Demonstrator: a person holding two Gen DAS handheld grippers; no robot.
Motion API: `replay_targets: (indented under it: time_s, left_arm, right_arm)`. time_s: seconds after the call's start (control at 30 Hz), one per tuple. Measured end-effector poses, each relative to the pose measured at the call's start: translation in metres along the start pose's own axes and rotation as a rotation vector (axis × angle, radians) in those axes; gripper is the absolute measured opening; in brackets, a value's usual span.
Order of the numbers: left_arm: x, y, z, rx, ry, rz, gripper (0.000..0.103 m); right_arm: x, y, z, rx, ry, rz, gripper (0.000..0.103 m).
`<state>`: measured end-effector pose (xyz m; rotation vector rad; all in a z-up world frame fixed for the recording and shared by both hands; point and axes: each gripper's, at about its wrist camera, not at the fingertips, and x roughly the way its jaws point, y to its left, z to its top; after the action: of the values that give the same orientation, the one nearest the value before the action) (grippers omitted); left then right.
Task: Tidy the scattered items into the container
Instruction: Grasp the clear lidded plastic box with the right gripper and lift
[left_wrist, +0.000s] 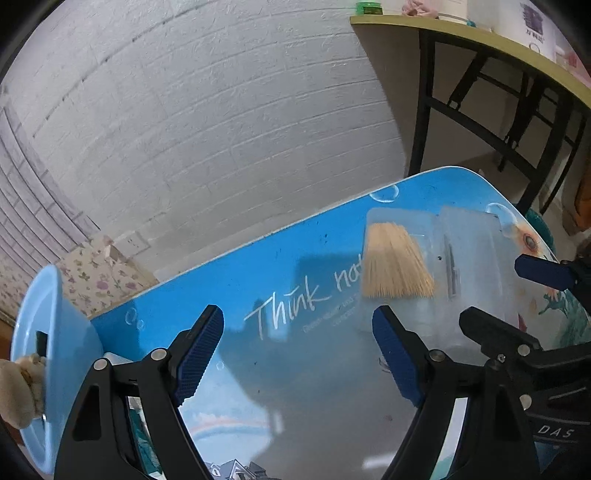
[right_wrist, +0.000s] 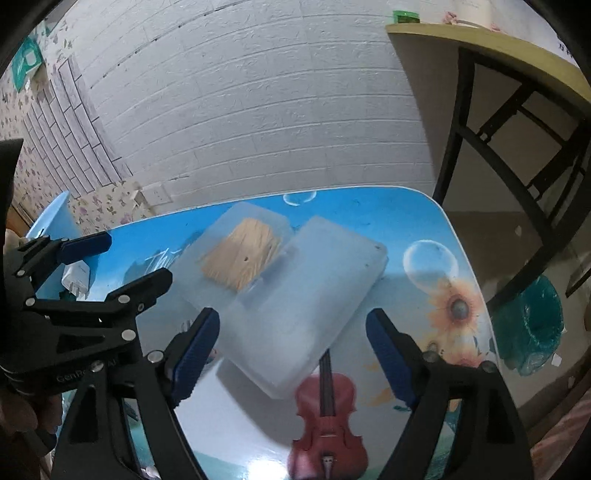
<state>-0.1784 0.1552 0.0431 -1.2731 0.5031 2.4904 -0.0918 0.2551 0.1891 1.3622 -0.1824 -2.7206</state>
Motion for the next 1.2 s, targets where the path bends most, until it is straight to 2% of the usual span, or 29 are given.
replay_targets:
  time_s: [0.13,0.23,0.33,0.47,0.57,0.63,0.7,0.8,0.9,1.0,1.07,1.2]
  left_arm:
    - [0.001,0.0,0.002,0.018,0.003,-0.016,0.083]
    - [-0.001,-0.006,0.001,0.071,0.016,-0.062,0.083]
    - [-0.001,-0.011,0.0,0.107,0.018,-0.074,0.083]
    - [-0.006,-0.012,0.007,0.07,0.015,-0.112,0.083]
    - [-0.014,-0.026,0.013,0.116,-0.006,-0.083,0.084]
    - [-0.012,-0.026,0.016,0.114,0.007,-0.105,0.085]
    - [-0.011,-0.027,0.017,0.121,0.0,-0.105,0.088]
    - [-0.01,-0.027,0.017,0.126,0.004,-0.106,0.089]
    - [-0.015,-0.037,0.012,0.184,-0.006,-0.105,0.089]
    - [-0.01,-0.047,0.004,0.254,0.006,-0.07,0.089]
    - [-0.006,-0.048,0.002,0.265,0.018,-0.059,0.089]
    - [-0.005,-0.046,0.008,0.234,0.013,-0.082,0.089]
  right_arm:
    - [0.003,-0.004,0.0,0.0,0.019,-0.028,0.093]
    - [-0.002,-0.019,0.002,0.004,0.021,-0.09,0.094]
    - [-0.008,-0.033,0.003,0.02,0.032,-0.131,0.094]
    - [-0.007,-0.027,0.004,-0.008,0.038,-0.118,0.094]
    - [-0.005,-0.027,0.007,-0.01,0.029,-0.124,0.091]
    - [-0.002,-0.032,0.009,0.003,0.041,-0.107,0.091]
    - [-0.003,-0.033,0.008,0.002,0.044,-0.105,0.091]
    - [-0.002,-0.035,0.008,-0.001,0.05,-0.097,0.091]
    - [-0.001,-0.038,0.013,-0.014,0.047,-0.138,0.092]
    - [0.002,-0.042,0.016,0.028,0.08,-0.077,0.092]
    - [0.007,-0.038,0.016,0.04,0.097,-0.032,0.092]
    - [0.011,-0.026,0.018,0.002,0.118,-0.041,0.093]
